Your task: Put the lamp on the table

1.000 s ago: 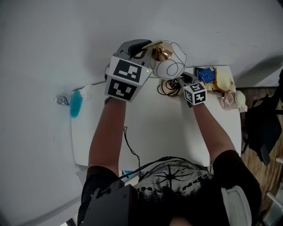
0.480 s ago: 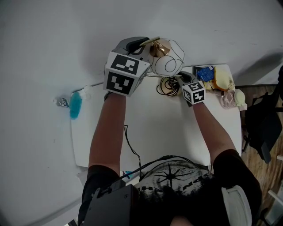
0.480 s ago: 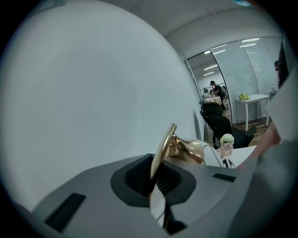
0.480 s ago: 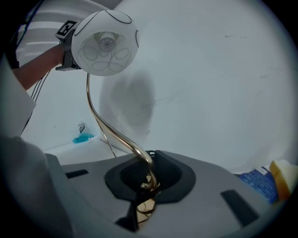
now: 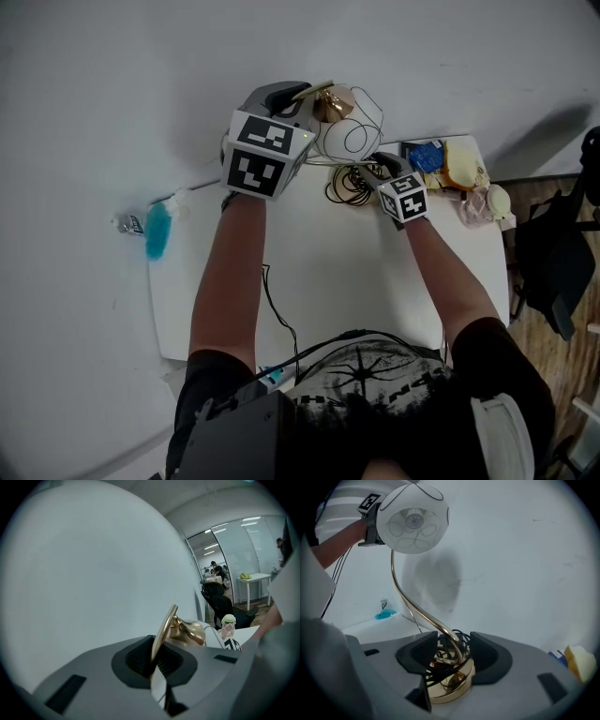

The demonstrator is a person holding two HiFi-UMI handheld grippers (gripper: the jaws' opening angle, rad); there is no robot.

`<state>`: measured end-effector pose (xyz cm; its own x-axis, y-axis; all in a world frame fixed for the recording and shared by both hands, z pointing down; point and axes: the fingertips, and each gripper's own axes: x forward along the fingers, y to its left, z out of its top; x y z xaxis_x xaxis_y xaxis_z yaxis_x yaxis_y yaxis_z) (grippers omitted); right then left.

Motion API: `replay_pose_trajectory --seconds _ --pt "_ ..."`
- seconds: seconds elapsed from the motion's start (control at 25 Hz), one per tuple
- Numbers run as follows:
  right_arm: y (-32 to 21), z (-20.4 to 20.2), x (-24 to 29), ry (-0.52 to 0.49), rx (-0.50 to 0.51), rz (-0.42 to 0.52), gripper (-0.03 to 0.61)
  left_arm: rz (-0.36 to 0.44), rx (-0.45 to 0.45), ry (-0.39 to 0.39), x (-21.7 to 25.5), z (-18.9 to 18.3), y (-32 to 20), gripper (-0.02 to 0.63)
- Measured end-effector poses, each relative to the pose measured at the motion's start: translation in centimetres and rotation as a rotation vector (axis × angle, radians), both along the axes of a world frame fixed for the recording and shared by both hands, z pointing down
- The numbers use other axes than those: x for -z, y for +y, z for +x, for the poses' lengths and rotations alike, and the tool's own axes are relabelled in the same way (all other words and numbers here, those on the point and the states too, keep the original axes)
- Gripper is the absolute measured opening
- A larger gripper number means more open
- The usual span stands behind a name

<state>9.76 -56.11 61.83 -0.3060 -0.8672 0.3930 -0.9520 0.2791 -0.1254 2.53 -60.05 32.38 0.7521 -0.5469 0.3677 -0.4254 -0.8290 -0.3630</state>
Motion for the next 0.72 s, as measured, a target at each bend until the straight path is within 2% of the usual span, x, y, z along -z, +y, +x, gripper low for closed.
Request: replay_pose_trajectory --seconds 0.24,0.72 --pt "1.3 0.4 1.3 -0.015 0.001 0.023 0.206 -0.008 0.011 -0.023 -0.5 0.2 0.1 0.015" --pt "5.1 0.5 5.0 -0.063 0.001 0.098 0.206 0.027 -0.009 -0.051 -0.3 2.4 0.8 0.015"
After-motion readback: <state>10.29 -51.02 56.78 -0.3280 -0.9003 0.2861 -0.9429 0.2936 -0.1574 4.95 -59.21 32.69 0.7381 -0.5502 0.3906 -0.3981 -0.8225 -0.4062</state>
